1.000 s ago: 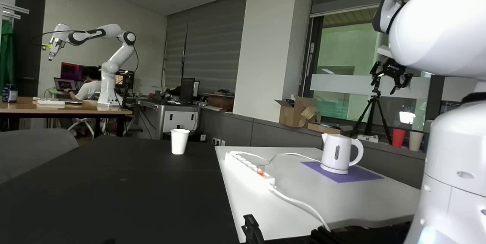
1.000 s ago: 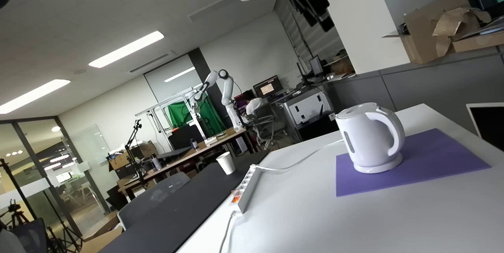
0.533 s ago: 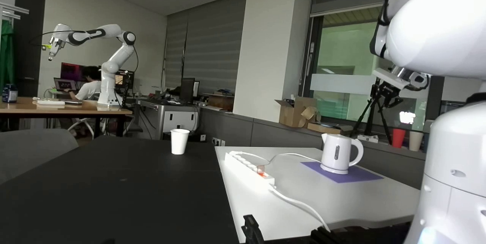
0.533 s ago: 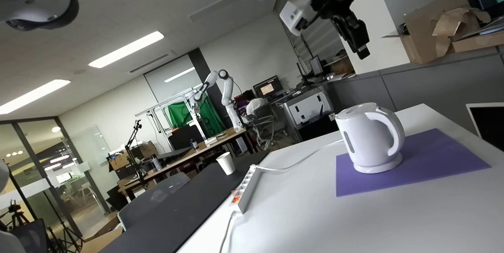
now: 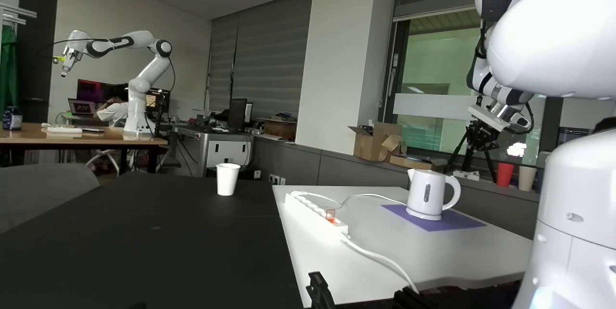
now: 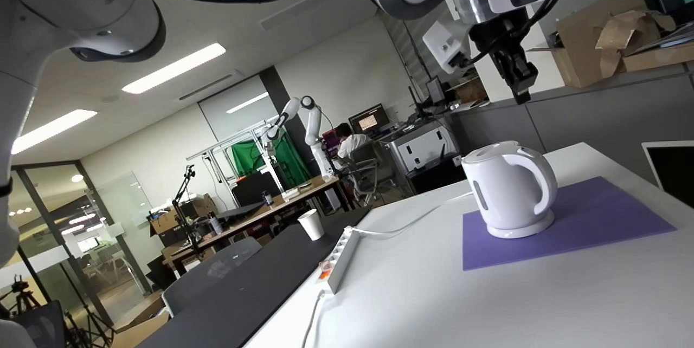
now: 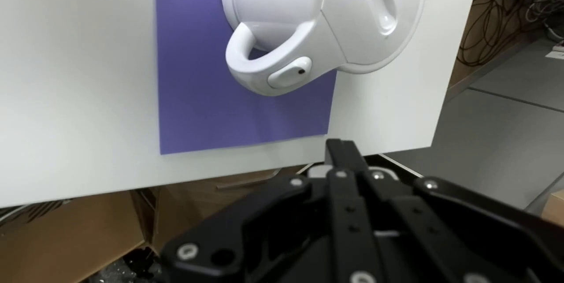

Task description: Press the kettle switch

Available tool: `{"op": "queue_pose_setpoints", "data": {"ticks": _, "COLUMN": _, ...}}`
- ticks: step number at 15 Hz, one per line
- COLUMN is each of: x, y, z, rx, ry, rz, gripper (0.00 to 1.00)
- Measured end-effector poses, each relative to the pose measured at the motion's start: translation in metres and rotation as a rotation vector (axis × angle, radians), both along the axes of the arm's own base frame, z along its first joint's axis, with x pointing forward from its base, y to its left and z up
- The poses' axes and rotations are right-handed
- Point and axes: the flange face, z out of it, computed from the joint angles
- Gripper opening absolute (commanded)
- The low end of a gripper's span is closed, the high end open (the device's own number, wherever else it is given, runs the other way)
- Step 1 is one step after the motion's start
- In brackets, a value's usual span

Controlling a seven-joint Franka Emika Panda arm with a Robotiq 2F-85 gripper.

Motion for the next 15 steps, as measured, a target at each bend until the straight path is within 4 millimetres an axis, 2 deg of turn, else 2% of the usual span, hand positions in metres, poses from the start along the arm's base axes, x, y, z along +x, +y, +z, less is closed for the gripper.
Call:
{"op": "queue_pose_setpoints", "data": {"ticks": 3, "x": 0.007, "y": -0.002, "z": -0.027, "rx": 0.058, "ry": 0.047, "rz": -0.009, "gripper": 0.00}}
{"op": "queue_pose_setpoints", "data": {"ticks": 6, "x": 0.016, "y": 0.000, "z": -0.047, "rx": 0.097, "ry": 0.062, "rz": -0.007, "gripper": 0.00}}
{"op": "queue_pose_setpoints", "data": {"ticks": 15, "x": 0.033, "y": 0.006, "z": -0.073, "rx": 0.152, "ry": 0.072, "rz": 0.020, "gripper": 0.00}}
